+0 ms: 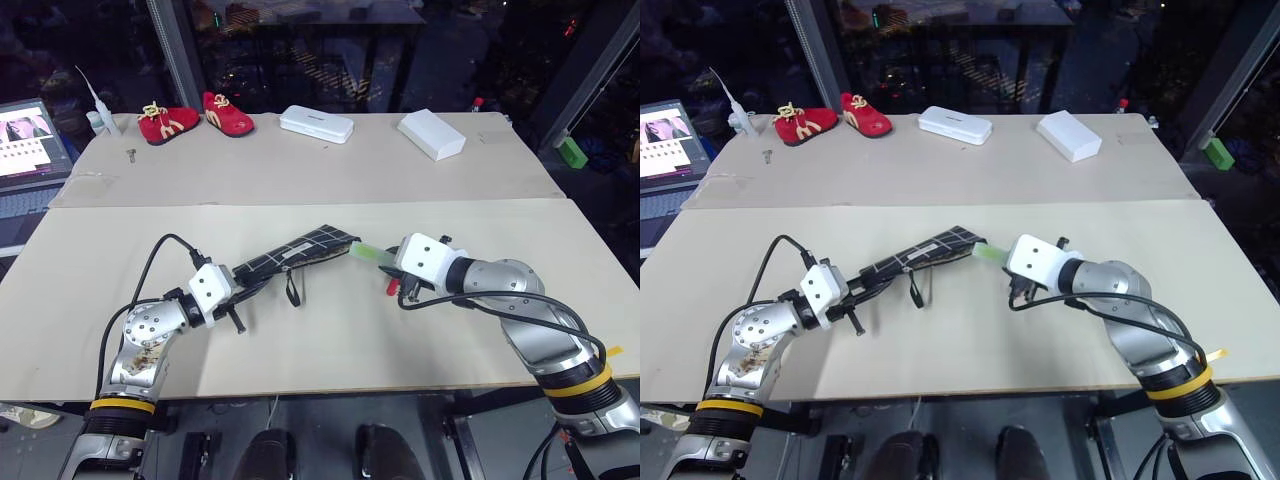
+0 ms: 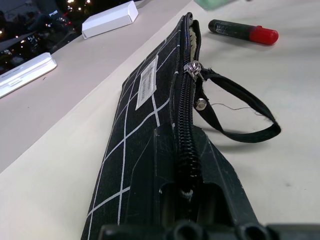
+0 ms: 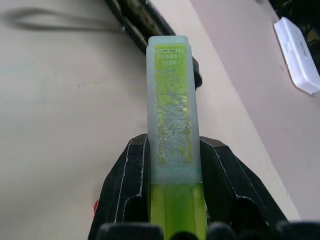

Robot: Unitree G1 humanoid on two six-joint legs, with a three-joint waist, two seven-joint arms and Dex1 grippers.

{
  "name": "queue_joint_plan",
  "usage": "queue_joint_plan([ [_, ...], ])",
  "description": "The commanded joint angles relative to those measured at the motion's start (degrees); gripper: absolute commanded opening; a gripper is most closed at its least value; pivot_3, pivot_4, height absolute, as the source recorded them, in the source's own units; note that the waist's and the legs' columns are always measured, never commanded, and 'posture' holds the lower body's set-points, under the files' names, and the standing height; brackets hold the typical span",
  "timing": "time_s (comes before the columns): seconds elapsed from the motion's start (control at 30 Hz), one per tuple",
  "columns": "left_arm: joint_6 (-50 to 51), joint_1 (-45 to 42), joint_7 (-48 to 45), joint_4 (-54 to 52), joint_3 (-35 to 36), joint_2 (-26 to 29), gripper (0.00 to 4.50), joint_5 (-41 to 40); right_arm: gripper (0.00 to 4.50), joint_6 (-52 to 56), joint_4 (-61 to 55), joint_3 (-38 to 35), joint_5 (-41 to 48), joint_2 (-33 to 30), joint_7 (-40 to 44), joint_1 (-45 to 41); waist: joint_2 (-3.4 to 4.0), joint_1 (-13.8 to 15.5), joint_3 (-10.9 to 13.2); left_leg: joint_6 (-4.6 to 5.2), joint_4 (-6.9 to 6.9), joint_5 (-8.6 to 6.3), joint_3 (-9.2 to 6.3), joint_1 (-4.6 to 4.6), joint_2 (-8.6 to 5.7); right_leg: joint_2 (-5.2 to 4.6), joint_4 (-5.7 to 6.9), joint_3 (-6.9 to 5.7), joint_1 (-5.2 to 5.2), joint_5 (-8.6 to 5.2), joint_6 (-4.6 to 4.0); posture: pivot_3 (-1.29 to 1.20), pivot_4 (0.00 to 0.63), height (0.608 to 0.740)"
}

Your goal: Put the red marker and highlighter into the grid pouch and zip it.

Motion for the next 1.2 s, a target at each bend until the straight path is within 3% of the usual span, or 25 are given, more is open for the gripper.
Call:
queue_joint_plan([
  [0.03,-0.2,-1.6,0.0,-1.5,0.0,-0.2,0.0,-1.0,1.03,-1.4,0.9,0.2,-1.7,0.9,-0.2,-1.2,0.0,0.0,0.0,0.0,0.0,0.0,0.0,0.0,0.0,0.0,0.0,0.0,0.0,0.0,0.0,0.0,0.15,0.74],
  [0.6,-1.1,-0.6,-0.3,-1.9,-1.0,0.1,0.0,-0.5,1.03,-4.2,7.7,0.0,-3.9,5.7,0.5,-6.4,0.0,-0.1,0.0,0.0,0.0,0.0,0.01,-0.01,-0.05,0.03,0.01,0.0,-0.01,0.01,-0.01,0.0,0.15,0.74],
  [0.9,-2.9,0.2,-1.0,-1.0,-1.8,0.6,0.0,0.8,1.03,3.7,7.3,-1.0,-0.5,7.0,4.4,-8.2,0.01,-0.3,0.0,0.0,0.0,0.0,0.01,0.0,-0.04,0.03,0.03,0.01,-0.02,0.01,-0.02,0.0,0.15,0.74],
  [1.2,-3.3,0.6,-1.5,-1.0,-2.0,0.4,0.0,0.9,1.03,3.1,9.1,5.4,-6.0,9.5,4.0,-11.4,0.02,-0.7,0.0,0.0,0.0,0.0,0.01,0.01,-0.04,0.03,0.06,0.0,-0.04,0.02,-0.03,0.0,0.15,0.74],
])
